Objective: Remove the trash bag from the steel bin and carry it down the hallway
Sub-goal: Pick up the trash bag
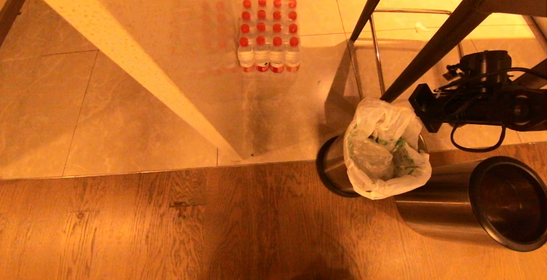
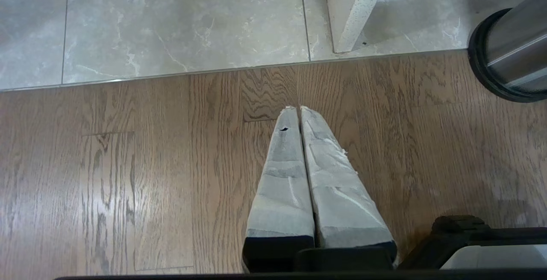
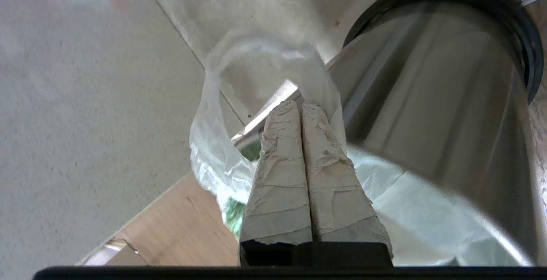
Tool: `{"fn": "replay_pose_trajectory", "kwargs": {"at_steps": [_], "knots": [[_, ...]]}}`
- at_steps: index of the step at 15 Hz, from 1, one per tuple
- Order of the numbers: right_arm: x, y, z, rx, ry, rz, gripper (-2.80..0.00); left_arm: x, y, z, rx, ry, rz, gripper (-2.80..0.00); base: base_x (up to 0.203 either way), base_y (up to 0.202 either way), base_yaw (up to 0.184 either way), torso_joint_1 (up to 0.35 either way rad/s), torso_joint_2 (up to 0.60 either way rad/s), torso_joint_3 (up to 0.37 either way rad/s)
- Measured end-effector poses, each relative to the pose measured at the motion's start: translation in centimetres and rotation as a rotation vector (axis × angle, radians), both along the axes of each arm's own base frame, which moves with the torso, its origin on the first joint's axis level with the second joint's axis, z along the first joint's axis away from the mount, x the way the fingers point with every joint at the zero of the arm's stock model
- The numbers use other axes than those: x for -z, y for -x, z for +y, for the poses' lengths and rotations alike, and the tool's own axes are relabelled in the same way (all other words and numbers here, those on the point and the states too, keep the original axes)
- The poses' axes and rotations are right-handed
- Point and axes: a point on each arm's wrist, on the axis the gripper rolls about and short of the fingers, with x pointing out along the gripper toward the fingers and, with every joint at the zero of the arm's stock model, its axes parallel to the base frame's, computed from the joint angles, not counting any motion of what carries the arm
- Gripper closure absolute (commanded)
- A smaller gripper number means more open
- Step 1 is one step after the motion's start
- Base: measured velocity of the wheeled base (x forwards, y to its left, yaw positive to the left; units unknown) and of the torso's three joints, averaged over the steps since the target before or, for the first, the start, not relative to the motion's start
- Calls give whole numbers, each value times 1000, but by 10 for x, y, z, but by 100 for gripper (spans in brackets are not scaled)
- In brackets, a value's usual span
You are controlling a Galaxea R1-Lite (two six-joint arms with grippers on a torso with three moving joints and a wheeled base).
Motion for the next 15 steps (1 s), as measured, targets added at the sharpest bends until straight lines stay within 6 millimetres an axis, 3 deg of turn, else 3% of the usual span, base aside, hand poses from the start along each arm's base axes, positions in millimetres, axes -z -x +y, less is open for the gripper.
{"fn": "replay_pose_trajectory", "kwargs": {"at_steps": [15], "knots": [[17,61,45,-124,160,253,0,0,0,0,0,0,-1,0,0,0,0,0,0,0]]}}
